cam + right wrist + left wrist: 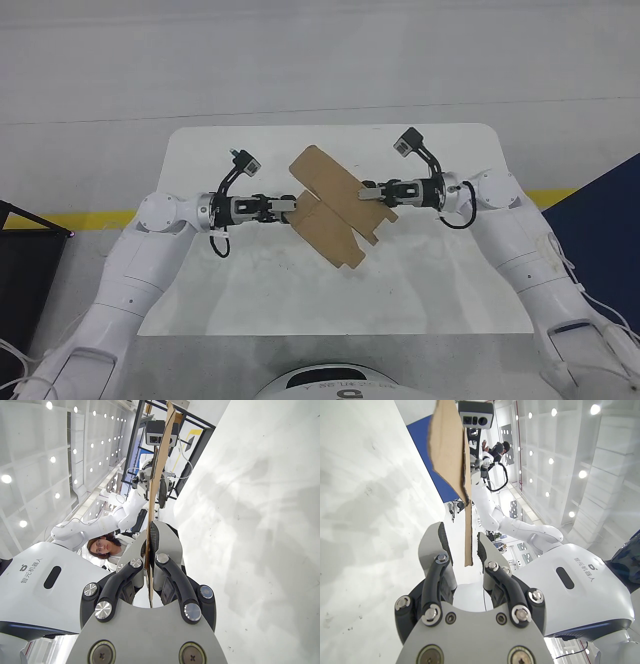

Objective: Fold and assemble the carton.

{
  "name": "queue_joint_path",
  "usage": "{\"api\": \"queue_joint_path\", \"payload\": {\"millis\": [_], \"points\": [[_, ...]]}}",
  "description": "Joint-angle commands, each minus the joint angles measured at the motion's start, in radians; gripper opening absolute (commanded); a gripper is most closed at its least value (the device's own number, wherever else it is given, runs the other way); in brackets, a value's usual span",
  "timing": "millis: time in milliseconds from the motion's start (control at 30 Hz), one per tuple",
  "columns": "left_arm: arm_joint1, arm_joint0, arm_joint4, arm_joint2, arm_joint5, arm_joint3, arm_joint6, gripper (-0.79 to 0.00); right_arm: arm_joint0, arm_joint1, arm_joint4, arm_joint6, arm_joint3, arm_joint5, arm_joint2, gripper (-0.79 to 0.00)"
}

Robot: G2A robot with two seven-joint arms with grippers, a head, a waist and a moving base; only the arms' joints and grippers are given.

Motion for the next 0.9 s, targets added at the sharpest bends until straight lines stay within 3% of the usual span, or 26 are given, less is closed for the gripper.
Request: {"api": "queue_joint_path", "payload": {"millis": [0,133,267,467,600,700,733,800,833,867], "points": [[-0.001,-0.001,-0.015,-0.003,-0.005,0.001,0.005,-0.108,0.013,-0.004,0.004,0.004,0.015,0.001,-0.012,-0.785],[-0.001,0.001,-0.019,0.003,-0.001,-0.004,-0.018,-0.185,0.026,-0.009,0.01,0.01,0.032,-0.002,-0.025,-0.785],[-0.004,0.006,0.018,0.025,-0.015,-0.005,-0.021,-0.376,0.031,-0.013,0.02,0.018,0.03,0.006,-0.036,-0.785],[-0.008,0.003,0.031,0.04,-0.031,0.004,-0.009,-0.493,0.037,-0.019,0.045,0.039,0.034,0.009,-0.051,-0.785],[-0.011,0.0,0.038,0.046,-0.046,0.009,0.001,-0.785,0.043,-0.022,0.042,0.039,0.037,0.012,-0.057,-0.785],[-0.013,0.001,0.017,0.046,-0.058,0.008,0.013,-0.785,0.044,-0.023,0.048,0.038,0.04,0.014,-0.058,-0.785],[-0.015,0.002,0.003,0.047,-0.058,0.008,0.014,-0.785,0.044,-0.024,0.049,0.036,0.04,0.014,-0.057,-0.576],[-0.017,0.005,-0.03,0.049,-0.051,0.009,0.016,-0.785,0.042,-0.024,0.053,0.036,0.04,0.013,-0.057,-0.462],[-0.018,0.005,-0.043,0.048,-0.048,0.01,0.018,-0.785,0.042,-0.024,0.054,0.034,0.04,0.011,-0.055,-0.336],[-0.019,0.005,-0.049,0.048,-0.048,0.013,0.024,-0.785,0.04,-0.024,0.057,0.03,0.038,0.009,-0.054,-0.099]]}}
